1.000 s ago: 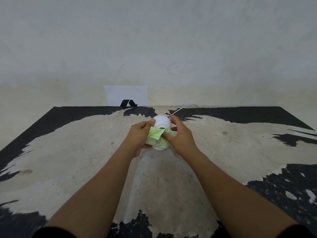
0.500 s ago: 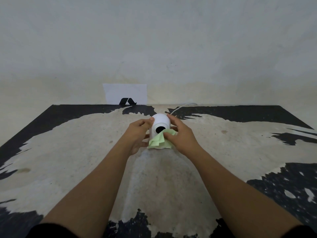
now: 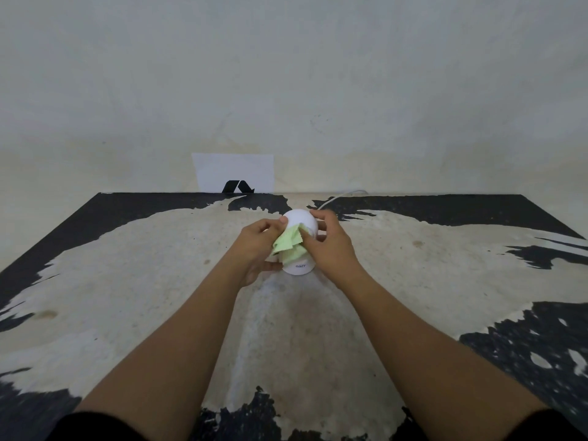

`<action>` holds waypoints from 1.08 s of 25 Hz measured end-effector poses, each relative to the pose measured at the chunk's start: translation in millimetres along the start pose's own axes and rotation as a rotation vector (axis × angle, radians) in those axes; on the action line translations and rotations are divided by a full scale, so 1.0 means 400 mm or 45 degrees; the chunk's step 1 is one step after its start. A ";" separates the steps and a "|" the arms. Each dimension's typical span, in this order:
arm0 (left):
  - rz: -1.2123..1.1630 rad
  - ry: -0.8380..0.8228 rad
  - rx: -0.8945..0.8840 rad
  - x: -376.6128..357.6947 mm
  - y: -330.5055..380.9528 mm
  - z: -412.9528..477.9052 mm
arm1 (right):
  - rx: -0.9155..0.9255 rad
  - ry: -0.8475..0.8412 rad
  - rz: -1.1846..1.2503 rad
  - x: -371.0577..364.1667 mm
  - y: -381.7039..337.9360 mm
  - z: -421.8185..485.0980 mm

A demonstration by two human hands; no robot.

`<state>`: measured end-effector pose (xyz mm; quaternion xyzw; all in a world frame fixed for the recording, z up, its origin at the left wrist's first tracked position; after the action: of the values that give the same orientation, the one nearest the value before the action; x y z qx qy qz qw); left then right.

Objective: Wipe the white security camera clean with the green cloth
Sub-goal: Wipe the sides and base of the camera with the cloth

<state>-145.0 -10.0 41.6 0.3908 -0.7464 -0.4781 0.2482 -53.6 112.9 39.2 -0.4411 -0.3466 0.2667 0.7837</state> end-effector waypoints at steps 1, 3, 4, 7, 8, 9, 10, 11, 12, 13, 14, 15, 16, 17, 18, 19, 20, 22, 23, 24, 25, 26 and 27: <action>0.005 0.003 0.005 0.001 0.000 -0.001 | -0.014 -0.020 0.054 0.007 0.007 0.001; 0.015 0.006 0.012 0.001 -0.002 -0.003 | -0.033 -0.067 0.134 0.022 0.024 0.002; 0.014 0.005 0.011 -0.001 -0.003 -0.007 | -0.028 -0.093 0.144 0.029 0.031 0.001; 0.037 0.051 -0.019 -0.010 -0.005 -0.022 | 0.019 -0.154 0.073 0.040 0.035 -0.013; 0.040 0.041 -0.032 -0.013 -0.011 -0.026 | 0.014 -0.158 0.046 0.038 0.031 -0.020; 0.032 -0.007 -0.055 -0.016 -0.021 -0.031 | 0.002 -0.154 0.022 0.034 0.027 -0.026; 0.020 -0.081 -0.101 -0.017 -0.033 -0.036 | -0.015 -0.146 -0.003 0.028 0.025 -0.028; 0.045 -0.142 -0.176 -0.014 -0.047 -0.036 | -0.029 -0.135 -0.024 0.021 0.026 -0.029; 0.117 -0.187 -0.263 -0.012 -0.057 -0.039 | -0.047 -0.125 -0.043 0.014 0.027 -0.028; 0.231 -0.204 -0.340 -0.013 -0.065 -0.040 | -0.065 -0.115 -0.055 0.008 0.028 -0.026; 0.347 -0.169 -0.396 -0.016 -0.069 -0.039 | -0.078 -0.105 -0.064 0.004 0.027 -0.024; 0.442 -0.086 -0.430 -0.019 -0.070 -0.036 | -0.089 -0.097 -0.070 0.002 0.027 -0.023; 0.494 0.005 -0.453 -0.024 -0.066 -0.036 | -0.093 -0.097 -0.073 0.003 0.025 -0.023; 0.513 0.089 -0.472 -0.027 -0.062 -0.036 | -0.102 -0.106 -0.070 0.004 0.027 -0.022; 0.495 0.148 -0.492 -0.027 -0.060 -0.033 | -0.113 -0.127 -0.055 0.007 0.029 -0.021; 0.467 0.176 -0.500 -0.024 -0.060 -0.028 | -0.119 -0.153 -0.037 0.011 0.030 -0.021; 0.436 0.173 -0.503 -0.019 -0.062 -0.023 | -0.115 -0.175 -0.019 0.015 0.028 -0.021; 0.391 0.122 -0.498 -0.006 -0.064 -0.010 | -0.098 -0.204 0.030 0.022 0.008 -0.017; 0.364 0.087 -0.497 -0.001 -0.062 -0.007 | -0.084 -0.234 0.056 0.023 -0.006 -0.010; 0.334 0.052 -0.490 0.005 -0.062 -0.003 | -0.082 -0.270 0.076 0.023 -0.020 -0.003; 0.319 0.027 -0.478 0.011 -0.062 0.003 | -0.101 -0.298 0.085 0.024 -0.031 0.006; 0.309 0.007 -0.467 0.016 -0.061 0.007 | -0.137 -0.308 0.093 0.026 -0.036 0.014; 0.311 -0.002 -0.449 0.022 -0.060 0.012 | -0.179 -0.301 0.102 0.028 -0.037 0.019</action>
<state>-145.2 -20.4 17.7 0.2477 -0.6932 -0.5680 0.3682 -50.9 118.0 58.5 -0.4738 -0.4365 0.3232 0.6932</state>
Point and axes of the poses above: each hand's wrist, its own z-axis towards the middle knuckle, its own x-axis out of the back of the hand, y = z × x, the point moved 3 cm from there along z, towards the middle knuckle, and after that the axes turned 12 degrees about x, right-handed, at the moved point
